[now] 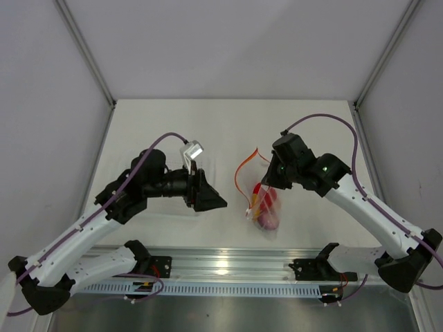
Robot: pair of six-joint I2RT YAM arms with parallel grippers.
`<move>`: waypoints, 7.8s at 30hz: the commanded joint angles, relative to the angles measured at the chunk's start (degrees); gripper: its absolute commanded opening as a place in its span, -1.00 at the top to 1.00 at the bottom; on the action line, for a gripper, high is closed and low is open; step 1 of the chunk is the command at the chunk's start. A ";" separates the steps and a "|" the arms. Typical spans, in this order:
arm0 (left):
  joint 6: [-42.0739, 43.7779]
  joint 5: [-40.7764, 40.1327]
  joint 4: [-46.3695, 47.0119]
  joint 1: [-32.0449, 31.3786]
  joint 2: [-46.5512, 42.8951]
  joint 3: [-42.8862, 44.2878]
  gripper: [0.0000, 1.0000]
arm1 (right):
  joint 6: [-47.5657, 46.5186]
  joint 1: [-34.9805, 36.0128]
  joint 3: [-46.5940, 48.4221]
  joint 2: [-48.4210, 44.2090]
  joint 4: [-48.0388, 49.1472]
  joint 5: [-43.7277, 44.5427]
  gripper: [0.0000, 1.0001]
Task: Place the food in the zip-top bag and seal the zipper
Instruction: Zip the zipper food storage bag at the center of the board.
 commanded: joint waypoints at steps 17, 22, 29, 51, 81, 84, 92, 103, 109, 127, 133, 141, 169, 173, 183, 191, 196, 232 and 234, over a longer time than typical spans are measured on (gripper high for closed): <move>6.00 -31.25 0.50 -20.09 3.79 1.97 -0.53 | 10.41 1.20 0.95 0.22 2.43 5.25 1.00; 4.68 -33.27 2.96 -21.51 4.93 1.88 -0.50 | 11.20 2.43 1.66 1.45 1.37 6.74 1.00; 5.03 -38.81 2.43 -23.97 9.33 4.08 -0.32 | 11.99 2.79 2.01 1.19 1.11 7.88 1.00; 4.76 -42.15 1.56 -27.84 16.27 6.27 -0.03 | 11.64 2.79 2.62 0.40 0.14 8.41 1.00; 1.60 -33.46 -12.43 -22.04 12.86 27.90 0.99 | 1.71 1.38 16.60 -2.76 -10.58 12.10 -0.89; 2.57 -34.25 -10.48 -20.55 13.80 25.70 0.99 | 1.45 1.38 11.71 -5.21 -10.76 12.45 -0.83; -2.35 -32.22 -11.62 -16.85 16.98 24.90 0.99 | 1.36 12.88 -1.06 -13.31 -3.30 17.37 -0.51; -3.85 -31.35 -14.35 -16.85 22.34 29.21 0.99 | -4.44 29.06 -2.39 -12.35 6.63 27.03 -0.36; -4.81 -29.86 -15.05 -16.76 24.36 30.88 0.99 | -8.74 33.72 -3.79 -10.42 11.91 32.82 -0.36; -13.08 -24.05 -12.77 -16.85 25.24 30.62 0.99 | -5.23 35.75 -6.60 -8.83 10.68 49.81 -0.16; -14.75 -23.35 -12.51 -16.85 25.50 29.92 0.99 | -13.05 34.78 -15.30 -14.10 24.47 47.08 -0.08; -17.56 -22.21 -10.49 -16.85 26.03 28.16 0.99 | -16.92 34.34 -18.73 -16.04 32.04 48.67 0.08; 10.98 -25.30 13.93 -9.38 -2.70 1.01 -0.87 | -18.50 17.73 -20.05 -27.47 26.42 1.93 1.00; 21.09 -13.44 18.34 -9.38 -5.26 -1.28 -0.82 | -21.57 17.46 -19.44 -24.75 26.41 -10.37 1.00; 38.16 4.67 6.05 -9.38 -0.78 5.57 -0.89 | -21.23 17.99 -19.35 -23.42 29.05 -25.25 1.00; 38.60 18.28 5.17 -9.38 1.15 2.67 -0.91 | -19.38 18.25 -19.61 -23.68 29.85 -28.68 1.00; 37.64 22.01 5.95 -9.38 2.65 1.62 -0.90 | -19.21 18.34 -19.35 -24.65 30.45 -28.50 1.00; 27.09 7.05 4.46 -9.91 5.99 3.37 0.99 | -18.75 20.37 -14.25 -26.05 19.91 0.60 -0.28; 27.00 8.29 4.19 -9.82 6.34 3.72 0.99 | -20.25 20.19 -15.57 -27.55 21.92 -0.37 -0.21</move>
